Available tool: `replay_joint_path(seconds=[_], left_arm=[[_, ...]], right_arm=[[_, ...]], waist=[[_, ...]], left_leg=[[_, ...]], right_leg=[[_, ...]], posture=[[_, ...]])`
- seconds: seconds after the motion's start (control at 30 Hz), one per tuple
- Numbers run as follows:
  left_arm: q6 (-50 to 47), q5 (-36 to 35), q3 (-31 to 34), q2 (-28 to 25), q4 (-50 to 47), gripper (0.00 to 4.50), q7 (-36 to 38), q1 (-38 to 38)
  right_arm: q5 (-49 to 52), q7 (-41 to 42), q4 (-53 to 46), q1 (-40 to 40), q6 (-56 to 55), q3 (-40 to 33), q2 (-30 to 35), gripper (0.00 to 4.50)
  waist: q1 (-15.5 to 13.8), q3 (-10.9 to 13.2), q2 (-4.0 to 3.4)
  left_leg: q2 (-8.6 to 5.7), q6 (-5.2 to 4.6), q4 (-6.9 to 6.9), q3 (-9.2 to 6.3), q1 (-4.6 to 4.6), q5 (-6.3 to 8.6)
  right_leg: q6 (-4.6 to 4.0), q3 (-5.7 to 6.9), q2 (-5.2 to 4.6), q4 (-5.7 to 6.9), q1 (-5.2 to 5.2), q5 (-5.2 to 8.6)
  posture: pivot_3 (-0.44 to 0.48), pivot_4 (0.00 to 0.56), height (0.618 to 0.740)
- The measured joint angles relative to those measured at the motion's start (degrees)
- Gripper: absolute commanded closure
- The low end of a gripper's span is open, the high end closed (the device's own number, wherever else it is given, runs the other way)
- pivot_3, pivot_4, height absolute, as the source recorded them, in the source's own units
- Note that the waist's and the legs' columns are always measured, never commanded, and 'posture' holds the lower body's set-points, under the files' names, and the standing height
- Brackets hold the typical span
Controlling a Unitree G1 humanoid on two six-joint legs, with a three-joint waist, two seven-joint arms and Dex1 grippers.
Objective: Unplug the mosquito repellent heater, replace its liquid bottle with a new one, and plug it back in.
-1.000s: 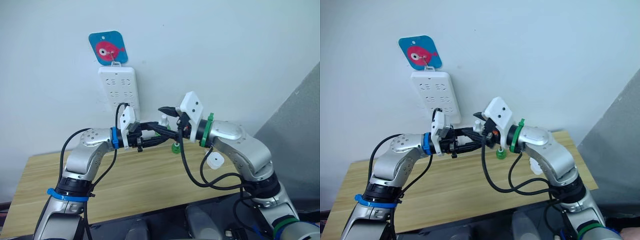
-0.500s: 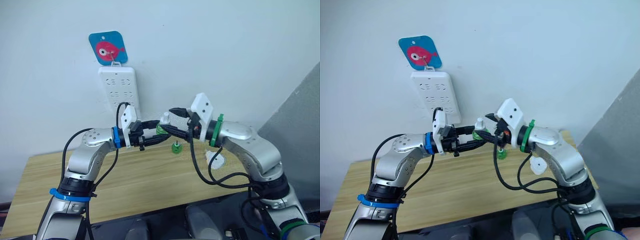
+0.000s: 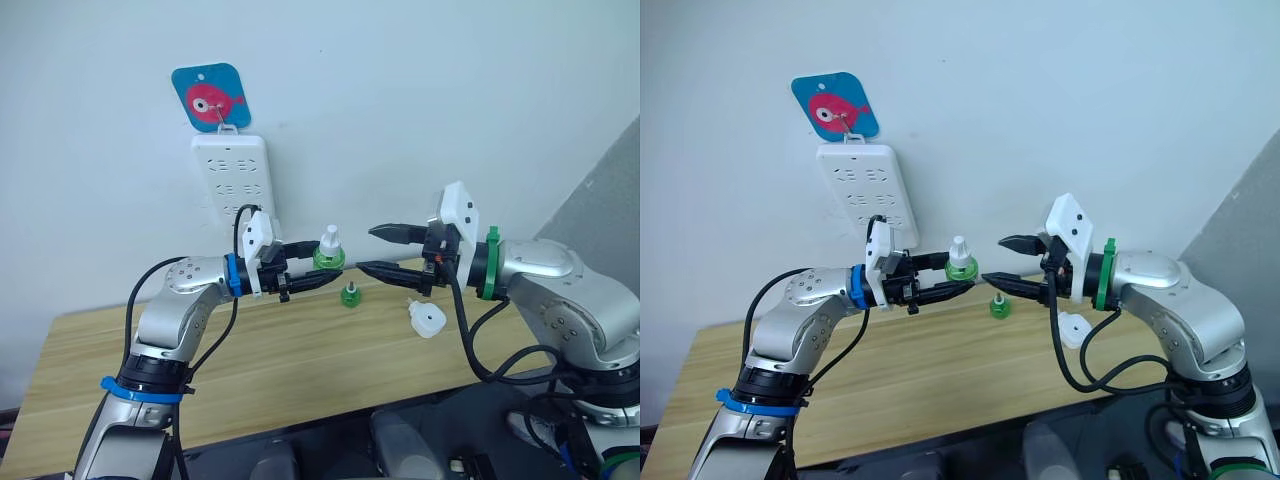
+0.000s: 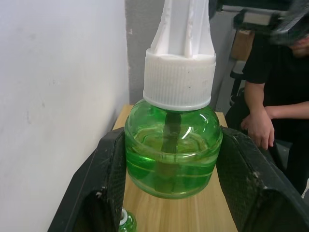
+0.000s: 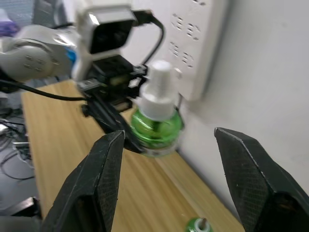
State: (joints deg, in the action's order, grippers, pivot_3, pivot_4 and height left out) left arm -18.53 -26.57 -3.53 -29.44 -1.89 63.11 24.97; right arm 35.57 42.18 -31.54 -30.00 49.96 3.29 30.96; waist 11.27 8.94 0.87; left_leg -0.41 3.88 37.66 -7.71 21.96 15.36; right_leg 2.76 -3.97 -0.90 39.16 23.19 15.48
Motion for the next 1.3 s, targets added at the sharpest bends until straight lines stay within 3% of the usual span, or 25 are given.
replay_joint_path(seconds=[0.07, 0.13, 0.43, 0.77, 0.87, 1.13, 1.3], left_arm=[[0.0, 0.0, 0.0, 0.0, 0.1, 2.18, 0.0, 0.0], [0.0, 0.1, 0.0, 0.0, 0.3, 2.18, 0.0, 0.0], [0.0, 0.1, 0.0, 0.3, 0.2, 2.18, 0.0, 0.1], [-0.9, 0.0, 0.0, 0.4, -0.5, 2.18, -0.6, 0.1], [-1.1, 0.0, 0.0, 0.4, -0.6, 2.18, -0.9, 0.1], [-1.2, 0.0, -0.1, 0.3, -0.6, 2.18, -1.1, 0.0], [-1.2, 0.0, -0.1, 0.3, -0.6, 2.19, -0.9, 0.0]], right_arm=[[0.1, -1.9, 0.0, 0.0, 0.2, 0.5, -2.1, 0.14], [-1.2, -4.3, 0.2, -0.4, 0.0, 2.0, -3.7, 0.0], [-9.9, -11.9, 7.1, -3.0, -4.7, 9.2, -11.8, 0.0], [-9.5, -10.2, 7.7, -3.1, -5.6, 9.2, -12.9, 0.0], [-9.1, -9.8, 7.5, -3.0, -5.6, 9.2, -13.3, 0.62], [-9.1, -9.7, 7.1, -2.8, -5.3, 9.1, -13.1, 3.44], [-9.1, -9.5, 7.0, -2.8, -5.4, 9.1, -13.0, 3.48]], waist=[[-0.1, 0.0, 0.0], [-0.1, 0.0, 0.0], [-0.1, 0.0, -0.01], [-0.1, 0.0, -0.02], [-0.1, 0.0, -0.02], [-0.1, 0.0, -0.02], [-0.1, 0.0, -0.02]], left_leg=[[-0.02, 0.0, 0.0, -0.01, 0.01, 0.0], [-0.04, 0.0, 0.01, 0.0, 0.02, 0.0], [-0.03, 0.01, 0.01, -0.05, 0.01, 0.0], [-0.04, 0.01, 0.0, -0.05, 0.01, 0.0], [-0.04, 0.01, 0.01, -0.05, 0.02, 0.0], [-0.04, 0.01, 0.0, -0.05, 0.02, 0.0], [-0.04, 0.0, 0.01, -0.05, 0.02, 0.0]], right_leg=[[0.0, 0.0, -0.01, 0.01, 0.0, 0.0], [0.0, -0.01, -0.04, 0.0, 0.0, 0.0], [0.0, 0.02, -0.04, 0.0, 0.0, 0.0], [0.0, 0.02, -0.06, -0.01, 0.0, 0.0], [0.0, 0.02, -0.06, -0.01, 0.0, 0.0], [0.0, 0.02, -0.06, -0.01, 0.0, 0.0], [0.0, 0.02, -0.06, -0.01, 0.0, 0.0]], posture=[[-0.203, 0.104, 0.74], [-0.203, 0.104, 0.74], [-0.199, 0.102, 0.74], [-0.19, 0.102, 0.74], [-0.193, 0.103, 0.74], [-0.193, 0.104, 0.74], [-0.193, 0.104, 0.74]])
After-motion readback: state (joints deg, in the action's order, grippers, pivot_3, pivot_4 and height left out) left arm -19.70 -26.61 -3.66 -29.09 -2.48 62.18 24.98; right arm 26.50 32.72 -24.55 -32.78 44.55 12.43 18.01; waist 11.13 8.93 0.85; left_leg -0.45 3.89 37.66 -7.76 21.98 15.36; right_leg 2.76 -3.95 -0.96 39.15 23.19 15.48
